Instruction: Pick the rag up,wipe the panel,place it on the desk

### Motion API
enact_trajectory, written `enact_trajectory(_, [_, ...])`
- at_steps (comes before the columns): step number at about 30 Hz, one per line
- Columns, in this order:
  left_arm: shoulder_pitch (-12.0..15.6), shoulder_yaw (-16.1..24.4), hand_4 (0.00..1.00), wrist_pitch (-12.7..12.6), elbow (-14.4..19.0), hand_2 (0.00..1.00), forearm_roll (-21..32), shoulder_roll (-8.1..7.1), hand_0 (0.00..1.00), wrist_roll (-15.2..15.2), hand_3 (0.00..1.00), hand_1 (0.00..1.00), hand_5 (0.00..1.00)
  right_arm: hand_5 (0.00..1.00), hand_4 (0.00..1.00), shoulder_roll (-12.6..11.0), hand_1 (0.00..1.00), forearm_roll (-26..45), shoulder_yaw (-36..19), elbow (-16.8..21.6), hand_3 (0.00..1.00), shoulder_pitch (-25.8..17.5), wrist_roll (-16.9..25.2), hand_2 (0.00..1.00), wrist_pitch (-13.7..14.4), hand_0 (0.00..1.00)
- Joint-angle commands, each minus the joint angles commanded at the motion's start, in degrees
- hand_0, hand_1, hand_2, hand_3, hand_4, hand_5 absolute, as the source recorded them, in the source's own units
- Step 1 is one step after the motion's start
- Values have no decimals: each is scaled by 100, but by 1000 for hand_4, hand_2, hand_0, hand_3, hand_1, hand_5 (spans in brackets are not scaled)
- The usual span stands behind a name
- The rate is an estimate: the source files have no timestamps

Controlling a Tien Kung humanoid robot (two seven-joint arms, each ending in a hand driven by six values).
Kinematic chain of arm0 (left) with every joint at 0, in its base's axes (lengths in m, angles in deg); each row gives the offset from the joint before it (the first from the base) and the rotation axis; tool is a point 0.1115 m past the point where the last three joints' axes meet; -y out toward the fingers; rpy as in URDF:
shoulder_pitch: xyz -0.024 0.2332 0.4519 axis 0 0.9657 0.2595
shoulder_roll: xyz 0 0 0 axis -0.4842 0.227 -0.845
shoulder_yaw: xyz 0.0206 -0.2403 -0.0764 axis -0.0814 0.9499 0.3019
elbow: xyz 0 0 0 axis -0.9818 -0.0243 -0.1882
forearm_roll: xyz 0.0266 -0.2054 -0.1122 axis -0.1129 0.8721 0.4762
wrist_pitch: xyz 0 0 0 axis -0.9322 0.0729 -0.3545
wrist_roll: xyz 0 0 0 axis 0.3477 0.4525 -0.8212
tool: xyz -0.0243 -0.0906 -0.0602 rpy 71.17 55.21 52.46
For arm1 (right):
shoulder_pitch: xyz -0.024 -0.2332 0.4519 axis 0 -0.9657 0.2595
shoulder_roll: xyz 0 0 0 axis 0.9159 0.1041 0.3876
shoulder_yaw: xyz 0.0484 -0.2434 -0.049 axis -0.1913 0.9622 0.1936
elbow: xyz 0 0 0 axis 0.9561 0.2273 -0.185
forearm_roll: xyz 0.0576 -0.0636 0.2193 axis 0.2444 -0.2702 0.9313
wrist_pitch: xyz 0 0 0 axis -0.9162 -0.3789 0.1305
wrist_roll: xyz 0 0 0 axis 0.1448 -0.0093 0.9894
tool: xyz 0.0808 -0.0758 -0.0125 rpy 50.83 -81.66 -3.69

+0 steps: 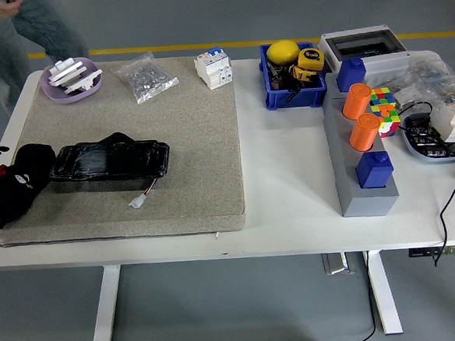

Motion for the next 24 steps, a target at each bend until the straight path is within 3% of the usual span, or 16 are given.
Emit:
enact_trajectory(4, [-25, -69, 861, -35, -50, 866, -2, -1, 587, -7, 749, 812, 269, 998, 998, -2, 742, -10, -6, 4, 776, 1, 5, 759, 5, 886])
enact_trajectory(5, [-32, -86, 862, -33, -63, 822, -4, -1, 507, 3, 679, 743, 275, 998, 998, -2, 742, -11, -10, 6, 776, 2, 7, 759, 6, 887])
enact_trajectory(10, [-53, -153, 862, -55, -109, 822, 29, -12, 507, 23, 679, 743, 275, 998, 998, -4, 742, -8, -5, 10, 776, 0, 11, 759, 11, 887])
enact_trajectory(11, [-58, -166, 853, -63, -119, 760, 39, -14, 424, 24, 634, 612, 273, 998, 998, -4, 742, -6, -4, 10, 776, -2, 11, 759, 11, 888])
enact_trajectory(16, [-63, -204, 853, -99, -155, 760, 47, -14, 424, 32, 634, 612, 273, 998, 998, -2, 742, 7, 9, 7, 776, -6, 12, 759, 13, 888])
enact_trajectory(17, [-66, -214, 837, -110, -157, 725, 51, -15, 381, 30, 611, 489, 263, 998, 998, -1, 742, 7, 0, 6, 776, -6, 13, 759, 15, 889])
enact_trajectory(22, [-84, -259, 837, -186, -190, 725, 61, -15, 381, -6, 611, 489, 263, 998, 998, 1, 742, 18, -22, 4, 776, -4, 18, 759, 17, 889])
enact_trajectory(23, [-92, -275, 771, -202, -205, 631, 63, -16, 339, -13, 584, 356, 210, 998, 998, 3, 742, 21, -30, 1, 776, -4, 19, 759, 20, 890])
enact_trajectory(24, [-96, -286, 771, -209, -215, 631, 65, -16, 339, -15, 584, 356, 210, 998, 998, 4, 742, 25, -32, -1, 776, -4, 20, 759, 21, 890])
